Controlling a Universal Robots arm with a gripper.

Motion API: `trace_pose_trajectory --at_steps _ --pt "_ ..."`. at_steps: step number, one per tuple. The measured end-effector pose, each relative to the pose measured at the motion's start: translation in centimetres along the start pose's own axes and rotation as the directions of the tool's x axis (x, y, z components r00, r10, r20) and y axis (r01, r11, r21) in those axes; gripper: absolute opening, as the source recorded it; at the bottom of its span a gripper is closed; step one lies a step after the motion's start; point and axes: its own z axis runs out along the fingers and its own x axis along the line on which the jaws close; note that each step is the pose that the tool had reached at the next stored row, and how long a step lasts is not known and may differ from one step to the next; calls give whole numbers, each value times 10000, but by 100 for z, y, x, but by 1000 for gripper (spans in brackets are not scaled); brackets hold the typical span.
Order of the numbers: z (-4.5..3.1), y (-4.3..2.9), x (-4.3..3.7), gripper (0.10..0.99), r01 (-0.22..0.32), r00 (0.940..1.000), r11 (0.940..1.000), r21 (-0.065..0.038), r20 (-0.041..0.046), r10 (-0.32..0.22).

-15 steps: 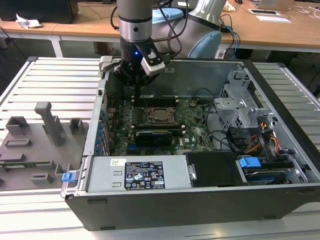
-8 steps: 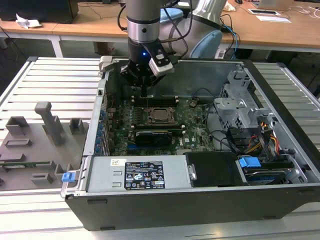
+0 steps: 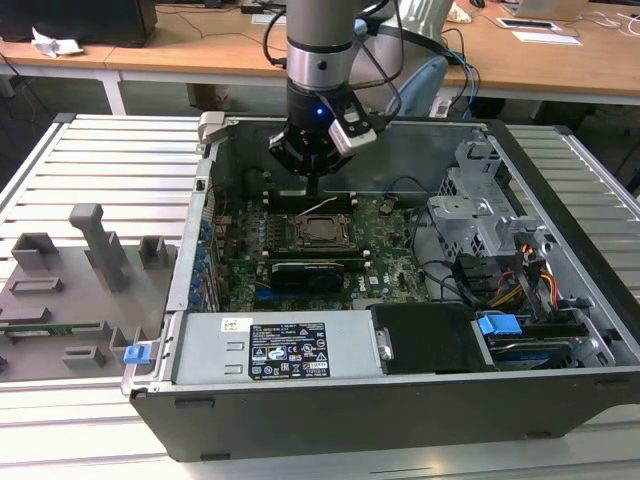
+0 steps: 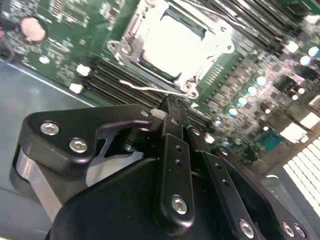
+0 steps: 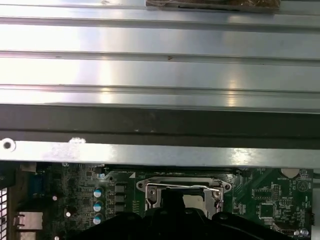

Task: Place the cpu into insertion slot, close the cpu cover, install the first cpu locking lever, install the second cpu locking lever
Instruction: 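Install the first cpu locking lever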

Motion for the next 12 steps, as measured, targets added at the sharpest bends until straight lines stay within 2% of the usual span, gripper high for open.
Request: trace_pose_trajectory --at_steps 1,3,4,12 --pt "1 -1 -6 106 -1 10000 10000 -37 0 1" --pt "4 0 -9 106 6 10000 9997 -239 4 -6" --pt "7 0 -9 106 7 10000 9996 -290 5 -7" --pt "59 3 -35 106 66 10000 9995 -293 4 -65"
